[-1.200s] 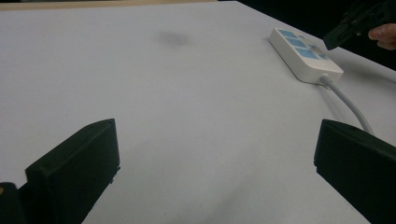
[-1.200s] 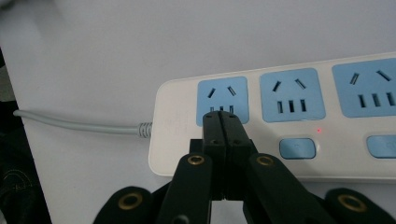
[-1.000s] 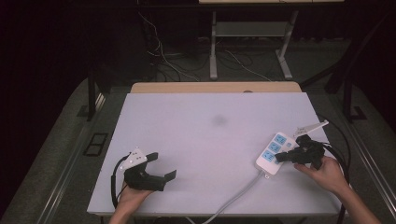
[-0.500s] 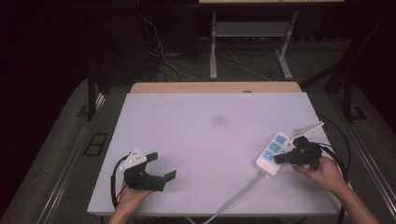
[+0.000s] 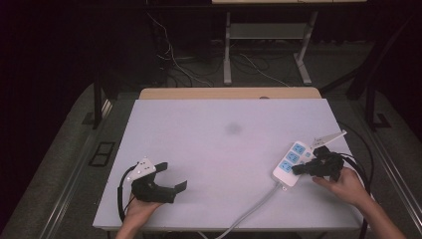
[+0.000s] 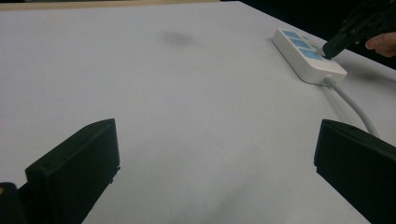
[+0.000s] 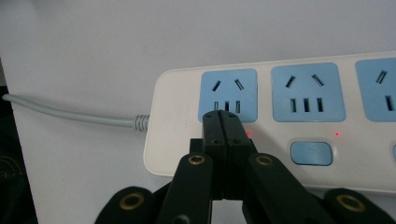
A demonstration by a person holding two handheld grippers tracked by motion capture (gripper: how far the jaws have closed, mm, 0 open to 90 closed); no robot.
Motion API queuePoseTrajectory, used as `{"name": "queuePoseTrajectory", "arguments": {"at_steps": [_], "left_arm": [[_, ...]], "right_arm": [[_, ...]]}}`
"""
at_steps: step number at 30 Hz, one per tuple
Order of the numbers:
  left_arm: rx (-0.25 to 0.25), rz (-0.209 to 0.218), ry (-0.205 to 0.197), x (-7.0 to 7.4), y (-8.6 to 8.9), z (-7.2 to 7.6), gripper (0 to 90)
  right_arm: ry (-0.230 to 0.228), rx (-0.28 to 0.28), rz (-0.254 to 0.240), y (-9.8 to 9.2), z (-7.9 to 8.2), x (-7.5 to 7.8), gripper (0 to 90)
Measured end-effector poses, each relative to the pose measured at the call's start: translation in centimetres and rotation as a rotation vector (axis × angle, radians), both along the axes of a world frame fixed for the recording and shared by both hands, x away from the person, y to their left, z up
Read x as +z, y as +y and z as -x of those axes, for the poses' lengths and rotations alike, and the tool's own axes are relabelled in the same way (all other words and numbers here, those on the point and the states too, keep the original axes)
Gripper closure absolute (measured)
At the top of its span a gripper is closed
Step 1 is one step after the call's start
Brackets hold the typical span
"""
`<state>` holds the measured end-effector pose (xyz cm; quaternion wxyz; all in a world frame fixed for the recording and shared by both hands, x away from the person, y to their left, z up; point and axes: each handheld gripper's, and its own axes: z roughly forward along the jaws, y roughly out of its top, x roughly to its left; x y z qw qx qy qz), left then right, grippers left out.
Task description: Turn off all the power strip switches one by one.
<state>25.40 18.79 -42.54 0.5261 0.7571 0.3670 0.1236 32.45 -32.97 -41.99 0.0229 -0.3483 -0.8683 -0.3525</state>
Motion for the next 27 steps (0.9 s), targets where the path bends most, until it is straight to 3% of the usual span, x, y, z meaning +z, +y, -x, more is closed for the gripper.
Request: {"name": "queuePoseTrajectory", "arguments": {"at_steps": [13, 27], "left_arm": [[-0.008, -0.007, 0.000, -0.05, -0.18, -0.08, 0.0], [-0.013, -0.004, -0.003, 0.03, -0.06, -0.10, 0.0]], "right_arm": [[-0.025, 0.010, 0.045, 0.46, 0.20, 0.17, 90.0], [-0.025, -0.001, 0.018, 0.14, 0.30, 0.02, 90.0]]}}
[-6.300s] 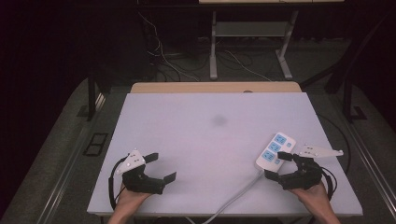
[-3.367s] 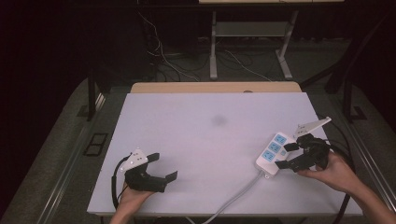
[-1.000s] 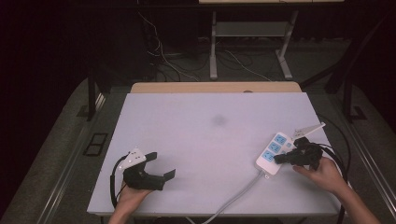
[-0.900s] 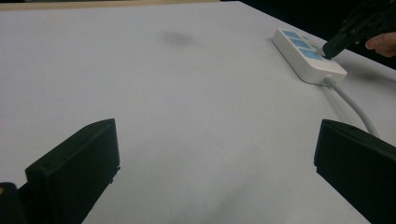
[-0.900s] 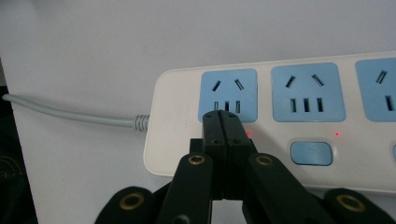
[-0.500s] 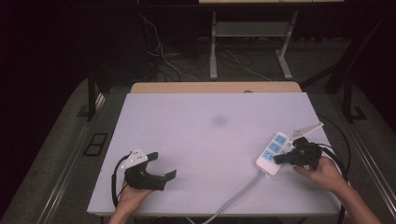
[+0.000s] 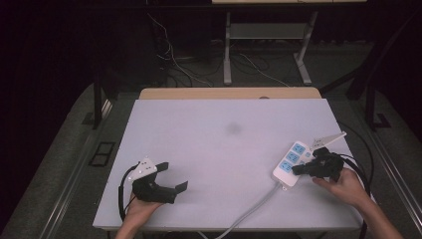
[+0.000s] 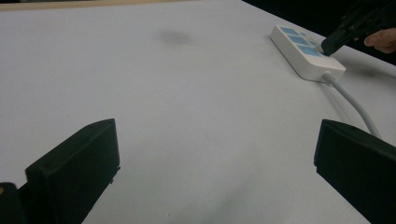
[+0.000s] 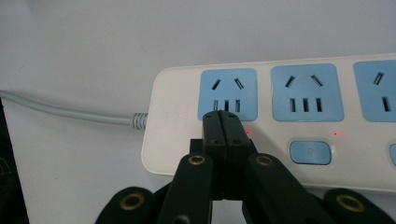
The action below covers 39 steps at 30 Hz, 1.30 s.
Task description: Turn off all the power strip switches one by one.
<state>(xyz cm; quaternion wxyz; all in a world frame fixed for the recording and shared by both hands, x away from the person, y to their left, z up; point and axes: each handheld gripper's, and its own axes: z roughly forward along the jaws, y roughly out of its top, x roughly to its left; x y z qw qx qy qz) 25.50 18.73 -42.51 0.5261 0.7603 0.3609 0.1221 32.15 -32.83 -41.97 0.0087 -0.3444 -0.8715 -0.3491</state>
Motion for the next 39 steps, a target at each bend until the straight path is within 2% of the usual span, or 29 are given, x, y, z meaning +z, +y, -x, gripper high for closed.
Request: {"name": "queuePoseTrajectory", "arguments": {"at_steps": [6, 8, 9, 19, 29, 39], "left_arm": [[-0.001, -0.001, 0.001, 0.0, -0.1, 0.0, 0.0], [-0.001, -0.001, 0.001, 0.0, -0.2, 0.0, 0.0], [-0.001, -0.002, 0.001, 0.0, -0.1, 0.0, 0.0], [0.005, 0.001, 0.003, -0.1, 0.1, 0.0, 0.0], [0.004, 0.001, 0.005, -0.1, 0.0, 0.0, 0.0], [-0.001, 0.001, 0.006, -0.1, 0.0, 0.0, 0.0]], "right_arm": [[0.007, 0.000, -0.002, 0.0, 0.0, 0.0, 90.0], [0.003, -0.011, -0.025, -0.2, 0.0, 0.3, 90.0], [0.002, -0.014, 0.001, -0.2, -0.1, 0.4, 90.0], [0.004, 0.016, 0.021, 0.2, 0.0, 0.7, 90.0], [-0.009, 0.031, 0.032, 0.3, -0.4, 2.5, 90.0], [-0.028, 0.018, 0.033, -0.4, -0.7, 4.0, 90.0]]}}
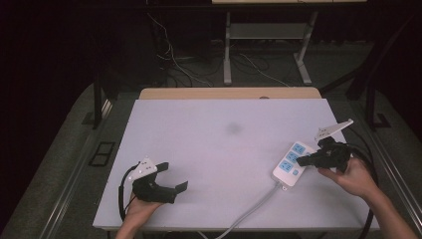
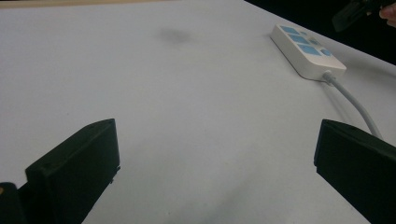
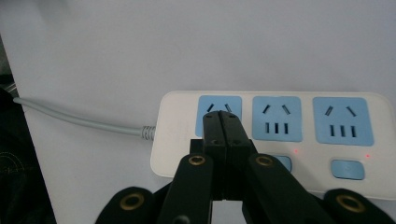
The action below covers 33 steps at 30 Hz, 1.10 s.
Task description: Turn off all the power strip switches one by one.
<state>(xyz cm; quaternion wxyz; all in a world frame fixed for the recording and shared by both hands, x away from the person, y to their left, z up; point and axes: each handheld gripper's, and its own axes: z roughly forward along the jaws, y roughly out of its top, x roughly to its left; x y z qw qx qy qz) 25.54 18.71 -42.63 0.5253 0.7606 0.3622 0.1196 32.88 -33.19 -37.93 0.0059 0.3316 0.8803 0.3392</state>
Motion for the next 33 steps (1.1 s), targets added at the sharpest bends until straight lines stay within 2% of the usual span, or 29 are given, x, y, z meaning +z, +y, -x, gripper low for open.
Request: {"name": "queuePoseTrajectory", "arguments": {"at_steps": [14, 24, 33], "left_arm": [[0.001, -0.001, 0.001, 0.0, 0.0, 0.0, 0.0], [0.003, 0.001, 0.000, 0.0, 0.1, 0.0, 0.0], [0.004, -0.001, -0.001, 0.0, 0.1, 0.0, 0.0]], "right_arm": [[-0.011, -0.037, -0.005, -1.3, -1.0, 1.5, 90.0], [0.010, -0.065, 0.004, -1.8, -2.2, 0.7, 90.0], [0.025, -0.068, 0.025, -1.8, -2.8, -0.1, 90.0]]}}
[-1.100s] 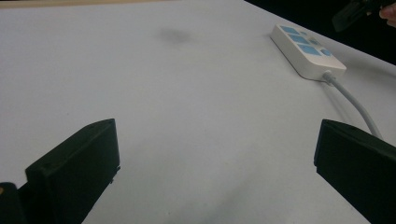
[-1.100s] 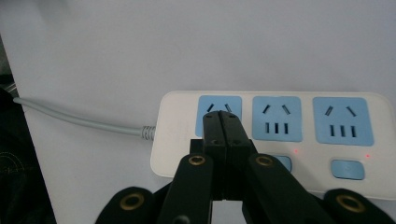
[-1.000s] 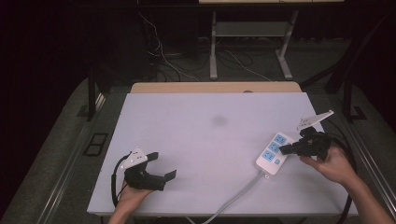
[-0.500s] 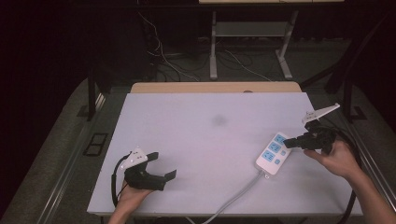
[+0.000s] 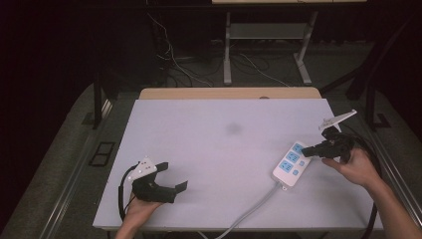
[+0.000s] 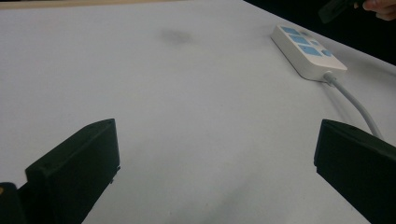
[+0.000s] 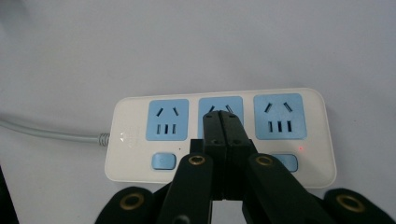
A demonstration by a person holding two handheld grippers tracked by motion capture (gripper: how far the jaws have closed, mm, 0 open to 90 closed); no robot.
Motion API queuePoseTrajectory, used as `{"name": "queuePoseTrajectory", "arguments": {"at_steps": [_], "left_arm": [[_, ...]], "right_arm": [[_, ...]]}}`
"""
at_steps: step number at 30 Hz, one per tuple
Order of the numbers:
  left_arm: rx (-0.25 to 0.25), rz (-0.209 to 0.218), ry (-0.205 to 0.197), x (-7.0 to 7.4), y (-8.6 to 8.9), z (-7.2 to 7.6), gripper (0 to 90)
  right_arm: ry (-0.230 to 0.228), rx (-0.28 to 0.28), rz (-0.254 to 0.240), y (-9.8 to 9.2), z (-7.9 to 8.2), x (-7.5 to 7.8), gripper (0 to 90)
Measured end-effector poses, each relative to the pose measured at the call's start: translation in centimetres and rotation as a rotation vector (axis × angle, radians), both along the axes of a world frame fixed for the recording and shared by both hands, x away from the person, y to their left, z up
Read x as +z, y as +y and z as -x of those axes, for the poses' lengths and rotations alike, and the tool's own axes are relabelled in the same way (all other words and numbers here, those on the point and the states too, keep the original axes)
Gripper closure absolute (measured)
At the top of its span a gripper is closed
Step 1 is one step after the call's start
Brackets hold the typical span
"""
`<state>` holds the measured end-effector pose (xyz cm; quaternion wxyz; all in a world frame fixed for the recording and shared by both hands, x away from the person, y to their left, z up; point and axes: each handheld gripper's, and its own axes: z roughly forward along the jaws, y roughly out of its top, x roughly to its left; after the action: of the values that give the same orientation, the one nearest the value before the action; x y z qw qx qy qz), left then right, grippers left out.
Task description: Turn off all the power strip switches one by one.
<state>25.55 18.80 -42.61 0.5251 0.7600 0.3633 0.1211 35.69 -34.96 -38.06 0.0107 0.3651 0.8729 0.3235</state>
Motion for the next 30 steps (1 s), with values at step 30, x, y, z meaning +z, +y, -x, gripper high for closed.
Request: {"name": "queuePoseTrajectory", "arguments": {"at_steps": [30], "left_arm": [[0.000, -0.004, -0.001, 0.0, 0.0, 0.0, 0.0]], "right_arm": [[0.048, -0.005, 0.024, -0.3, -0.3, -2.4, 90.0]]}}
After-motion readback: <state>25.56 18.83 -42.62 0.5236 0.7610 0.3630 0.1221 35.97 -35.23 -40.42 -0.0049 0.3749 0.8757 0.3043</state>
